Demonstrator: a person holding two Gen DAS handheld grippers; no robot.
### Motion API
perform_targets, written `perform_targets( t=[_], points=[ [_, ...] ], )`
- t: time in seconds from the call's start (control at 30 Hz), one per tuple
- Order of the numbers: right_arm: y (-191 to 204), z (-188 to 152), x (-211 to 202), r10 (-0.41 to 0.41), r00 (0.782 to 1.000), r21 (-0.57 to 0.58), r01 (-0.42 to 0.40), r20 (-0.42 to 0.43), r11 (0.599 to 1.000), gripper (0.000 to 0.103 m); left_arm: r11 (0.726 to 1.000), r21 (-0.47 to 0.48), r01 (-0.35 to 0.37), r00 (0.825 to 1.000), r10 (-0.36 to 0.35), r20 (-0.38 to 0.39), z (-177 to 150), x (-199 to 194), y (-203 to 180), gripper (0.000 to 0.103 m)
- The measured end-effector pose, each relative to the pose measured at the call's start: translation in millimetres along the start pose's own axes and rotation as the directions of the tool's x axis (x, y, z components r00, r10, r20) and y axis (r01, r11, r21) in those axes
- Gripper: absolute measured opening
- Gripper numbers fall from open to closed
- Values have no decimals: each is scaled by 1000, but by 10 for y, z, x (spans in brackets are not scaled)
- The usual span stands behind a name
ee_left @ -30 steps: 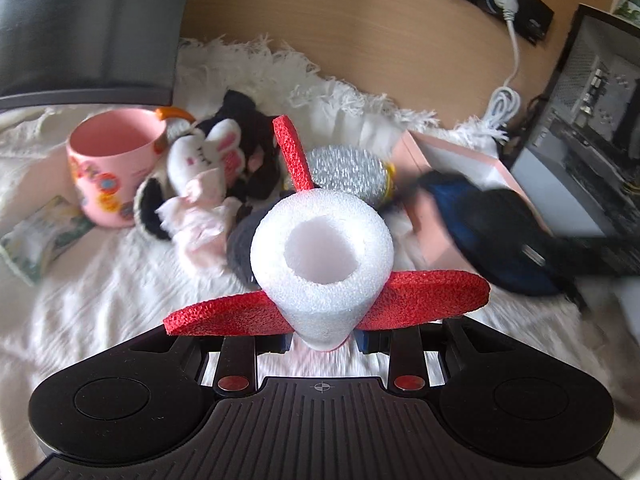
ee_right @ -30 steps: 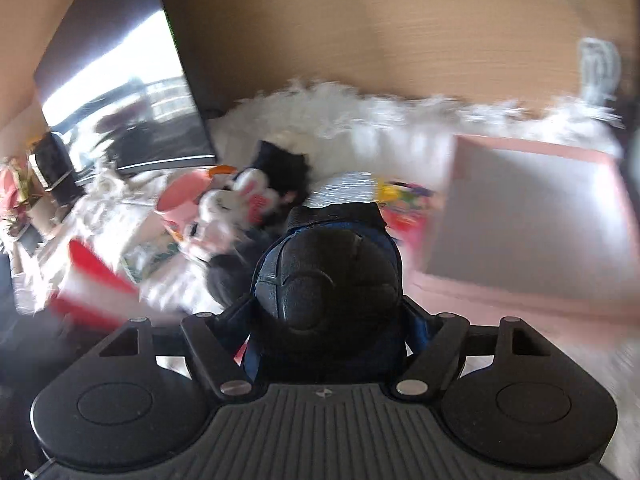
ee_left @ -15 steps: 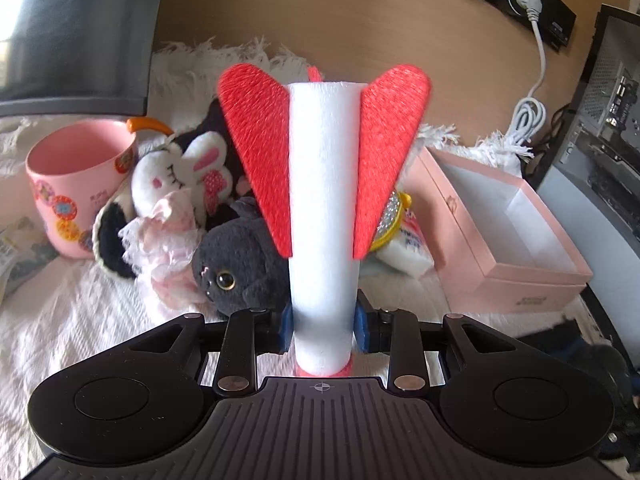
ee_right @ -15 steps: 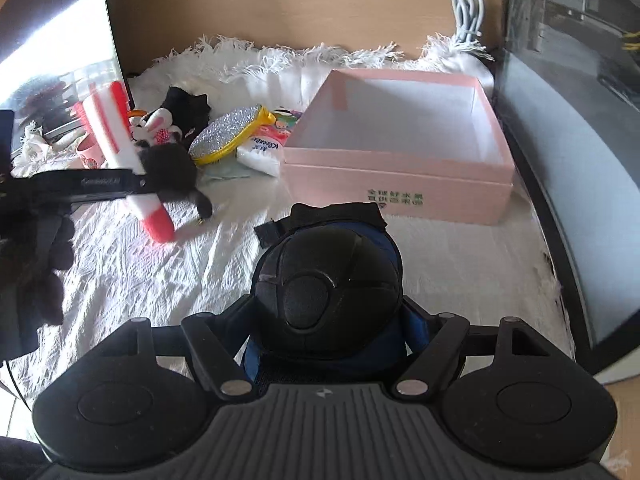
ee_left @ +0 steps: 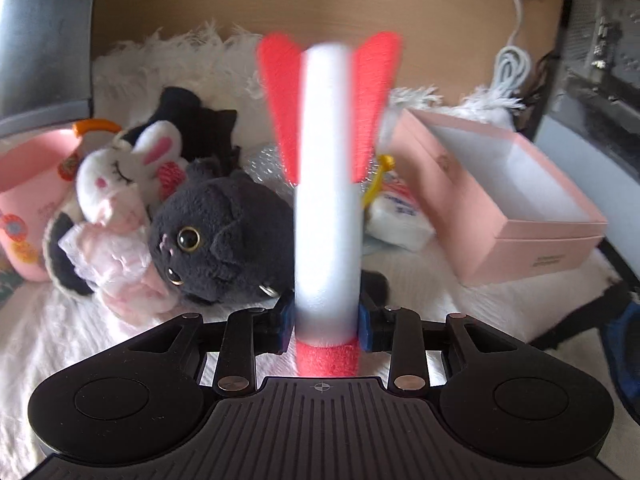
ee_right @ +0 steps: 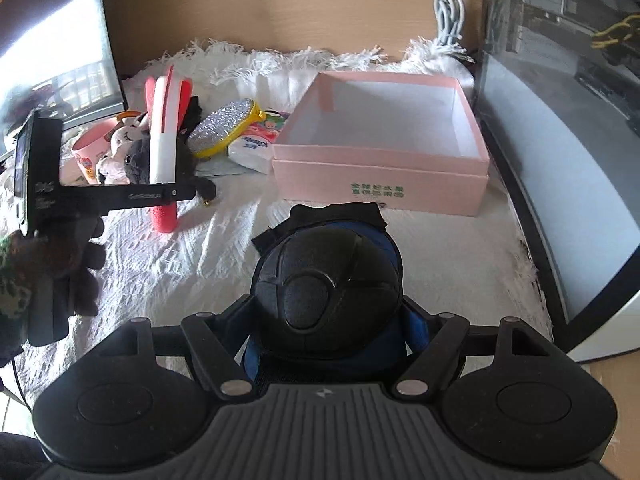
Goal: Organize soft objects
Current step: 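Lift the foam rocket with the left tool while the right tool grasps a black plush cat, then carry the rocket over the pink box and open the left tool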
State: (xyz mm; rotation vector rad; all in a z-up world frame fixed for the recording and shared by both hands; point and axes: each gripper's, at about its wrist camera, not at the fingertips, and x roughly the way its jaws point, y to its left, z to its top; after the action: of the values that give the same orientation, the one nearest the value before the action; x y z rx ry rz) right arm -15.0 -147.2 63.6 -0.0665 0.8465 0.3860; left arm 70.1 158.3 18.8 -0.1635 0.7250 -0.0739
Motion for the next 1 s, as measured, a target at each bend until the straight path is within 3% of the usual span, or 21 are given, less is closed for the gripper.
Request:
perform_targets(
  t=[0.17,0.27,0.4,0.53,0.6,0.7,0.77,0.87,1.0],
  points=[
    [0,-7,-46,-13,1000,-17,13,13,1000,75,997,-31,68,997,-70,-41,39,-200,0,33],
    [3,-6,-102,-27,999,-40,28,28,999,75,991,34,131,989,-128,-76,56,-394,-114,33],
    [-54,-7,-203,-36,999,-38,37,34,999,75,964,87,252,959,-237,-155,48,-630,-308,33],
    [-139,-17,-325,-53,998,-12,54,35,998,76,932,79,354,917,-329,-224,145,-755,-489,33],
    [-166,-29,-413,-62,997,-7,62,42,998,76,912,80,401,897,-374,-236,270,-794,-606,33],
    [-191,-42,-564,-84,994,-14,86,66,996,76,893,101,438,886,-410,-217,511,-818,-788,33],
    [-179,-59,-665,-101,991,-14,103,88,995,76,890,123,439,890,-412,-194,779,-706,-919,33],
    [-147,-125,-782,-131,984,-3,132,117,991,76,900,173,399,914,-377,-149,1167,-428,-1141,33],
    [-106,-267,-884,-175,976,23,174,126,985,76,926,143,349,932,-328,-150,1611,52,-1322,33]
  ],
)
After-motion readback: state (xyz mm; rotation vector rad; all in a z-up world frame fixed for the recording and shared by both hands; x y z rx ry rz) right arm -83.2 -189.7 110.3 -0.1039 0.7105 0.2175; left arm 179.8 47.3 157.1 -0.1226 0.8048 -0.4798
